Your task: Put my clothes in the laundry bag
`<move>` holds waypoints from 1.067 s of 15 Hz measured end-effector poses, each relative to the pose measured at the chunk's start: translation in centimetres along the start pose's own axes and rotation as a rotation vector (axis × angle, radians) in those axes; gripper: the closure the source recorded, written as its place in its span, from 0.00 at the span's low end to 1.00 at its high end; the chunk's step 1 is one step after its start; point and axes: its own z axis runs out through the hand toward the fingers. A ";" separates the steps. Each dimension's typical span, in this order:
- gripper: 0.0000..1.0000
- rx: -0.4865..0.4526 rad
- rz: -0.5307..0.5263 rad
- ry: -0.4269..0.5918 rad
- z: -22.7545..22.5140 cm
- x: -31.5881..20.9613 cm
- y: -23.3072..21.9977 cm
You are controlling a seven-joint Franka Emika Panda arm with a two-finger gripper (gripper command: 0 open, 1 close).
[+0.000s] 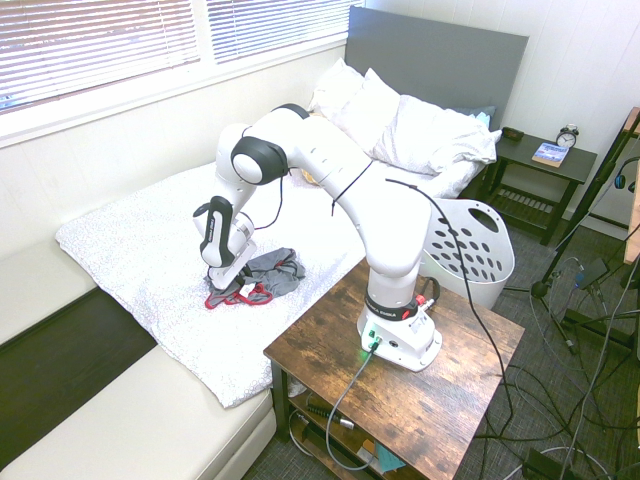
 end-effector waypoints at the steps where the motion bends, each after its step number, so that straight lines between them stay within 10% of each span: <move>1: 1.00 0.007 0.005 0.001 -0.5 0.1 0.1; 8: 1.00 -0.049 0.012 -0.009 -10.3 1.6 3.8; 16: 1.00 -0.083 -0.084 -0.116 -39.3 3.8 24.0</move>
